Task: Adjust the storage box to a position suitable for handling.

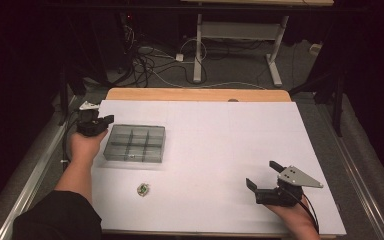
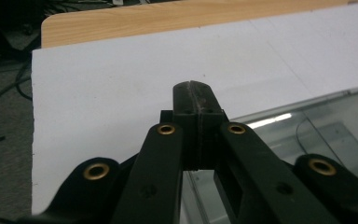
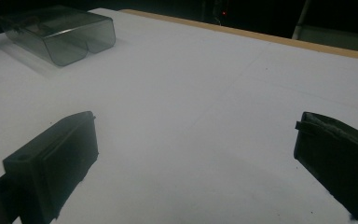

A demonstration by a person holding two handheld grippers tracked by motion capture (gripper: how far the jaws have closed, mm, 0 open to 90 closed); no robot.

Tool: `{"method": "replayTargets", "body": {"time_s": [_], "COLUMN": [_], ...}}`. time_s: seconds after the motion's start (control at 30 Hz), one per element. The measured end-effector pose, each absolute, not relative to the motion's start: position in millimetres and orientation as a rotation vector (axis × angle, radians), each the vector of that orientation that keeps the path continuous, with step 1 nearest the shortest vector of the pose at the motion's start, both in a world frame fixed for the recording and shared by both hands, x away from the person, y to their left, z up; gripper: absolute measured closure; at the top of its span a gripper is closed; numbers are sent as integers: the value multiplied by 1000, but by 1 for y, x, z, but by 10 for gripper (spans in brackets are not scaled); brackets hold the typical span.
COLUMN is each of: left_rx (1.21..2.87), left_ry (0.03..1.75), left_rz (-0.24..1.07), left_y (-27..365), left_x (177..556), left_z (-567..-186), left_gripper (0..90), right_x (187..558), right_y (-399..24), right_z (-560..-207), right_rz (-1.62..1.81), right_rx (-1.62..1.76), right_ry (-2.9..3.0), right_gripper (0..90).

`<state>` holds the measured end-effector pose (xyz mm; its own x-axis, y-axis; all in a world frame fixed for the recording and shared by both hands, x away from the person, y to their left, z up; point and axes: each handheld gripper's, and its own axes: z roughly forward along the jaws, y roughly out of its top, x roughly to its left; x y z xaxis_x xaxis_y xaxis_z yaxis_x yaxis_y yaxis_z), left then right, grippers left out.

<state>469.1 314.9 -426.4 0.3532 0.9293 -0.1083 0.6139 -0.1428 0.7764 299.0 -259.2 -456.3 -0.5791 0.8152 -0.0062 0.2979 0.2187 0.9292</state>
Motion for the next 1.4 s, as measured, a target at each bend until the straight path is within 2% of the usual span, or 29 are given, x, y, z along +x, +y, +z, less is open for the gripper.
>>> {"method": "replayTargets", "body": {"time_s": [0.53, 1.4], "left_rx": [1883, 1911], "left_ry": [1386, 1393], "left_rz": [535, 532], "left_y": [321, 316], "left_x": [483, 488], "left_z": [-448, -457], "left_gripper": [876, 877], "right_x": [299, 297], "right_y": [-264, -262], "right_z": [-458, -459], "right_rz": [1347, 1333], "right_rx": [1069, 1079], "right_ry": [1970, 1972], "right_gripper": [2, 2]}}
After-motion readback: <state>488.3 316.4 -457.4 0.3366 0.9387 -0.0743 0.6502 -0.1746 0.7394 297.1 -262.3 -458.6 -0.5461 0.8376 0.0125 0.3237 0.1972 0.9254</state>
